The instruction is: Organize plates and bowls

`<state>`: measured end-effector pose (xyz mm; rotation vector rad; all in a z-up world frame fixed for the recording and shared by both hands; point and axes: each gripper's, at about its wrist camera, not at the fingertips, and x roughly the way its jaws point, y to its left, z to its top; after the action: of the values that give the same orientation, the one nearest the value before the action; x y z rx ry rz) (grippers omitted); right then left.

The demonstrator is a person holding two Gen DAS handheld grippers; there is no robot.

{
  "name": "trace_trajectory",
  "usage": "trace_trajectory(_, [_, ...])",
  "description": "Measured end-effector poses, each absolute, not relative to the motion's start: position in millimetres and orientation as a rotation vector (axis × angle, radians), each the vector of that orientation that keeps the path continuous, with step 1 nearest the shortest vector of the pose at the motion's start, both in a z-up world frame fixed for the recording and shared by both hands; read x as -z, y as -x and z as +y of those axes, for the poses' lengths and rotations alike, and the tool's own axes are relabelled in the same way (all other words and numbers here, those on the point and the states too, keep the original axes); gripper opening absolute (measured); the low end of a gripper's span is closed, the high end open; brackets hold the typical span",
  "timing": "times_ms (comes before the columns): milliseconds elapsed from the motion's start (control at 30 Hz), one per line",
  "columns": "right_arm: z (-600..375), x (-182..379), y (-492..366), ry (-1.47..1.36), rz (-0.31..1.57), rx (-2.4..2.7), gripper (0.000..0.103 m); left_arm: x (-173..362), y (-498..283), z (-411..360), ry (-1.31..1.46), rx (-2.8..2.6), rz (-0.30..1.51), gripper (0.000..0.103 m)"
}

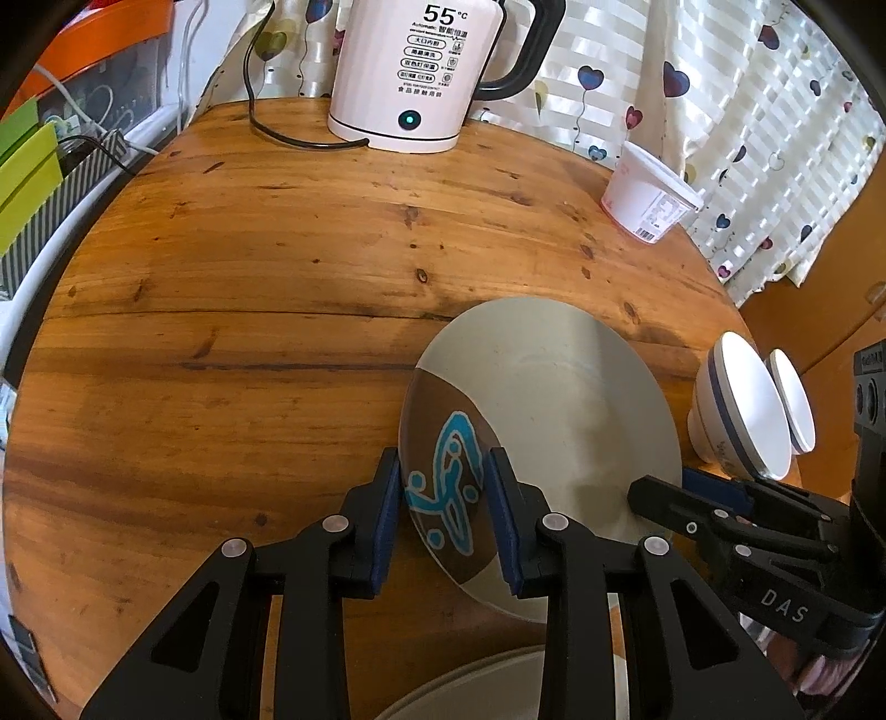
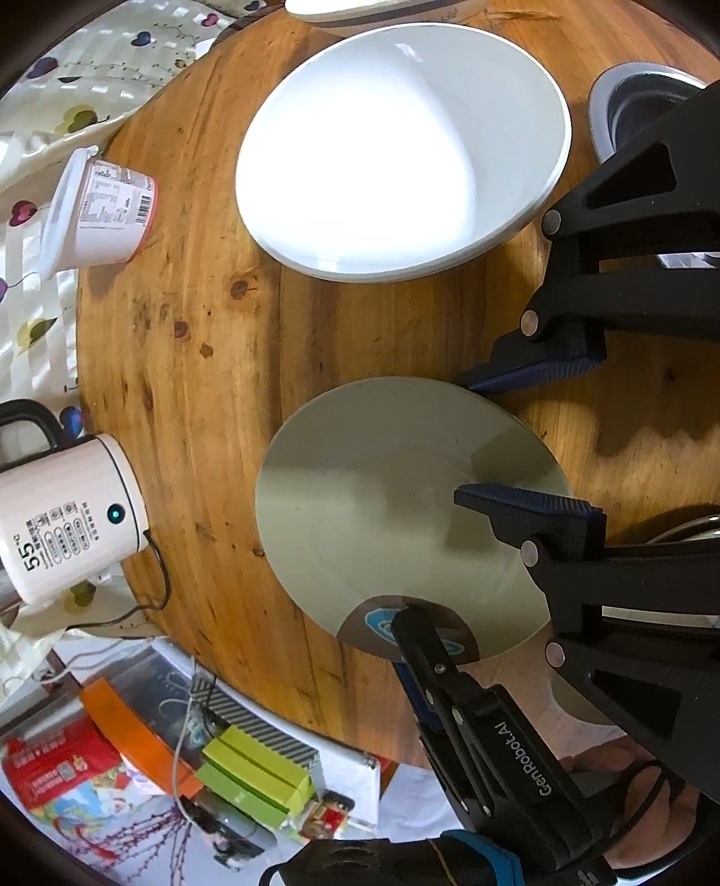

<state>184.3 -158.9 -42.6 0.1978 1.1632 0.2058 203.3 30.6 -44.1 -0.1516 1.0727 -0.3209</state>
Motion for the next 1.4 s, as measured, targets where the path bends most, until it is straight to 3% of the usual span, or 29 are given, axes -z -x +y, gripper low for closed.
trace_trajectory(1400, [-136.6, 9.3, -117.7, -0.134, 1.118, -0.303, 0.032, 12.3, -103.9, 52.9, 0.187, 0.233, 1.025, 0.031])
